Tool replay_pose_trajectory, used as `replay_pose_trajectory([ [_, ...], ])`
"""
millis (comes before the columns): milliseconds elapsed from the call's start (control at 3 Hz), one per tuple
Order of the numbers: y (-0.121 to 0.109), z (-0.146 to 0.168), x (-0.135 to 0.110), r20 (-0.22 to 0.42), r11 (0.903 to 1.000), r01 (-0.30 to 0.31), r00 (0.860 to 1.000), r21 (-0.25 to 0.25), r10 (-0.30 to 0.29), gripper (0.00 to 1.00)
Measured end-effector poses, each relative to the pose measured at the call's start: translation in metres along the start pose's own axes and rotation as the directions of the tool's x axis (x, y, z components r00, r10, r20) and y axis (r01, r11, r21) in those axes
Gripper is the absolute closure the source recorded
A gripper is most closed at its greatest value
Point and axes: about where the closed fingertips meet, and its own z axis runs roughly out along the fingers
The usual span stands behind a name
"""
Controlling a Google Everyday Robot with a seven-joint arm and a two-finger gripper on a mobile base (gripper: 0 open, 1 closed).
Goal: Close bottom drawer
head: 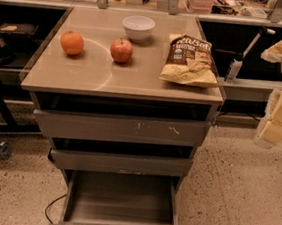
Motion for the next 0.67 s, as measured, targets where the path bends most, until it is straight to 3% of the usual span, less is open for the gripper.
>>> replay_pose_trajectory([
  [333,0.0000,0.0000,0.0000,0.000,1.0000,0.000,1.000,0.000,0.000,0.00],
  [667,0.0000,0.0000,0.0000,0.000,1.0000,0.000,1.000,0.000,0.000,0.19],
])
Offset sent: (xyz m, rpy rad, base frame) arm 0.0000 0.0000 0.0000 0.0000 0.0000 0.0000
